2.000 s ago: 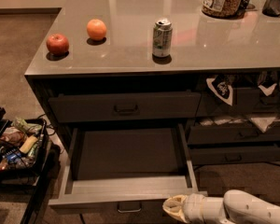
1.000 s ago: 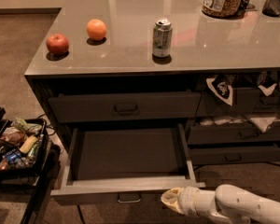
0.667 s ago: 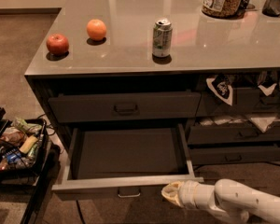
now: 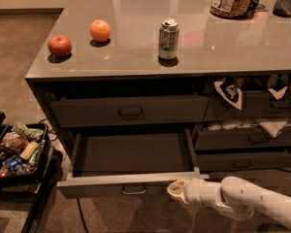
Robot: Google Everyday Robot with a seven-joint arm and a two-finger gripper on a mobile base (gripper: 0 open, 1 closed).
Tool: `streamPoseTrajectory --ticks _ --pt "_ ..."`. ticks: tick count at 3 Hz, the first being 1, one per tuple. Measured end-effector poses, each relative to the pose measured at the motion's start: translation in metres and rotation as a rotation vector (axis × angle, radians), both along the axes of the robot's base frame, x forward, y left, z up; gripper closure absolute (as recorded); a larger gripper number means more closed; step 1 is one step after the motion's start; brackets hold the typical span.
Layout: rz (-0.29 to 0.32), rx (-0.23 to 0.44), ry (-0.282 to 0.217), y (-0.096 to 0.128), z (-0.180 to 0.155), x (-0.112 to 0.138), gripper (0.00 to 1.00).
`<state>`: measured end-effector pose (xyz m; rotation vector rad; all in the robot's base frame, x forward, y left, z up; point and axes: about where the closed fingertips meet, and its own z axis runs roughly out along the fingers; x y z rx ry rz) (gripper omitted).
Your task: Close middle drawer
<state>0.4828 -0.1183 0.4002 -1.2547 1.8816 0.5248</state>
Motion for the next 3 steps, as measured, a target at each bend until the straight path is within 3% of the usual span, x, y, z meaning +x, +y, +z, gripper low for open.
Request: streamPoseTrajectory --ticks 1,3 --pt "-0.007 -0.005 -0.017 0.008 -0.014 0.016 1.00" --pt "-0.040 -0.038 -0.082 0.018 -0.030 0.075 1.00"
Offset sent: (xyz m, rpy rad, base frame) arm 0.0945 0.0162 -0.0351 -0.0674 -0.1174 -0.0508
